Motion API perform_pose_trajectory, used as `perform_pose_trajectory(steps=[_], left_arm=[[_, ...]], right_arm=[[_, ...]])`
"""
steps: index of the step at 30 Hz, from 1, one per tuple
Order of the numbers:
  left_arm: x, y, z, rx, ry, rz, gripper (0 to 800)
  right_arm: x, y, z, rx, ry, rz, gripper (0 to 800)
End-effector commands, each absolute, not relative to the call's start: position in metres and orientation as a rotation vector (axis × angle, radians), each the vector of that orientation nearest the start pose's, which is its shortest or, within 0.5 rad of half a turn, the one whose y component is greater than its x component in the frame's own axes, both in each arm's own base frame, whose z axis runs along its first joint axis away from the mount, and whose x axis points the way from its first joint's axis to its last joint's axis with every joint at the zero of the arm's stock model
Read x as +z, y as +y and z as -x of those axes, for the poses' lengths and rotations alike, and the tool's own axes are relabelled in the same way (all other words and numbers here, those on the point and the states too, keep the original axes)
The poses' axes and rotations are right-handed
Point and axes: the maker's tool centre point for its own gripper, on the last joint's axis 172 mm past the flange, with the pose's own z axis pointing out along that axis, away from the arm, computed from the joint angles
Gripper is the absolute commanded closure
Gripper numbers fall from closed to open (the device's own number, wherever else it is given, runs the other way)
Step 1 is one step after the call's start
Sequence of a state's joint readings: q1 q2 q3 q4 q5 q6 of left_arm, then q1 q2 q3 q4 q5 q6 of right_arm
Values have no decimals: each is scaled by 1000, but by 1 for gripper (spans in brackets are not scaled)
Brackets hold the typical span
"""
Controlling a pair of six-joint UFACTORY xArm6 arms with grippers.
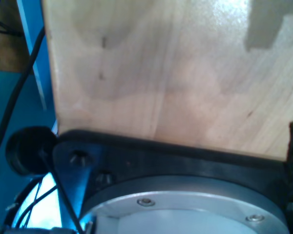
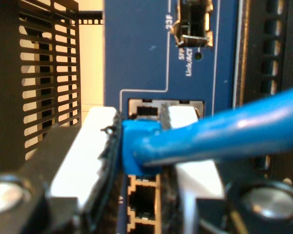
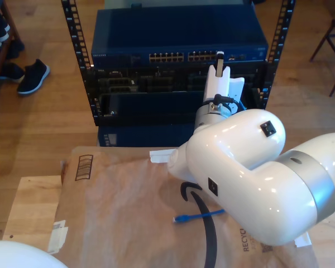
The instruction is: Grab the cable and plug it in
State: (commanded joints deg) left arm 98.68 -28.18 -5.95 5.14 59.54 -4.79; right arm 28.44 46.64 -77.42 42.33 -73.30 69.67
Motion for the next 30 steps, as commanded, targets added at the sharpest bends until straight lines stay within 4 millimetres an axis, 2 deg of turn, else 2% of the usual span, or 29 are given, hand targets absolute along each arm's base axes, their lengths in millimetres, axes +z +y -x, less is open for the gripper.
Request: perform_pose_trajectory(steps=[17, 26, 30], left_arm=[[28, 119, 36, -503, 2158, -1815, 0], [28, 119, 36, -503, 2156, -1817, 0], [28, 119, 36, -503, 2158, -1815, 0]], right_arm=[[274, 150, -675, -1424, 1266, 1018, 800], [268, 147, -679, -1416, 1281, 1036, 800], [273, 148, -681, -1415, 1276, 1023, 800]])
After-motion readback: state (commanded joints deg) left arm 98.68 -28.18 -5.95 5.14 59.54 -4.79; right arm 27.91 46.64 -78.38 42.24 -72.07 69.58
